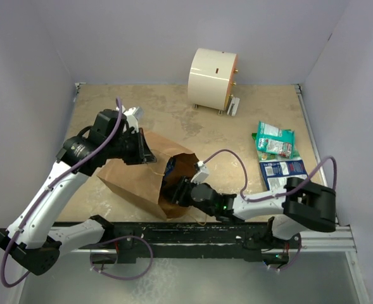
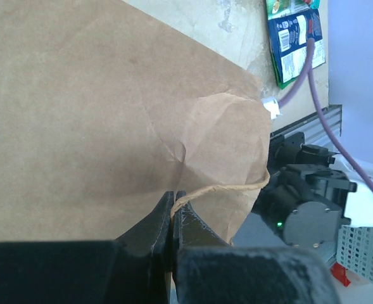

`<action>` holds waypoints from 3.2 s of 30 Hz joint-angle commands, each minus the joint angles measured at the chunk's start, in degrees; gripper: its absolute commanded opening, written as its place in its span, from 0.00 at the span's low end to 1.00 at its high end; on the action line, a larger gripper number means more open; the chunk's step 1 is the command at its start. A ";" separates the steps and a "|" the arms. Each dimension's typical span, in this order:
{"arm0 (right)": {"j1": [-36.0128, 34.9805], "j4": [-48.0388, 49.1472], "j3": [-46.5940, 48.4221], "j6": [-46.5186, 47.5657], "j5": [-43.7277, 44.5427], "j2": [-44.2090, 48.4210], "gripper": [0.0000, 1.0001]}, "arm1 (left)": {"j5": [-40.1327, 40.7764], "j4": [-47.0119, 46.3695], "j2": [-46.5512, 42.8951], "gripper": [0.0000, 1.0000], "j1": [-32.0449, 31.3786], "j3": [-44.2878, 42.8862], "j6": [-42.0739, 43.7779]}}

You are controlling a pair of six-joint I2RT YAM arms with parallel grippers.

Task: Take the snacks out of the paper bag
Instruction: Take out the snack from the paper bag, then place the snack at the center of the board.

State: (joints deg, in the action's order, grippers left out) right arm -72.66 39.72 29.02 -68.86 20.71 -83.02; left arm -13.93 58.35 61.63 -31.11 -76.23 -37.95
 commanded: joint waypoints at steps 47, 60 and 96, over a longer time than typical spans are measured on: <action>10.52 -6.27 32.03 -2.05 5.21 -22.37 0.00 | 4.63 -0.51 -2.02 0.00 0.53 -1.86 2.29; 10.94 -14.00 23.59 3.59 5.71 -8.34 0.00 | 10.13 -0.16 -3.39 0.00 0.53 -1.38 -0.92; 13.17 -94.99 40.36 15.21 18.49 28.85 0.00 | 16.89 -1.29 1.20 0.00 0.53 -2.11 2.89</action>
State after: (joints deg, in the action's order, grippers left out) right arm -60.29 -40.49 62.74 -49.93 24.84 -50.43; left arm 0.56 57.45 62.19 -30.87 -76.95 -37.63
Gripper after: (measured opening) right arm 0.093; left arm 0.008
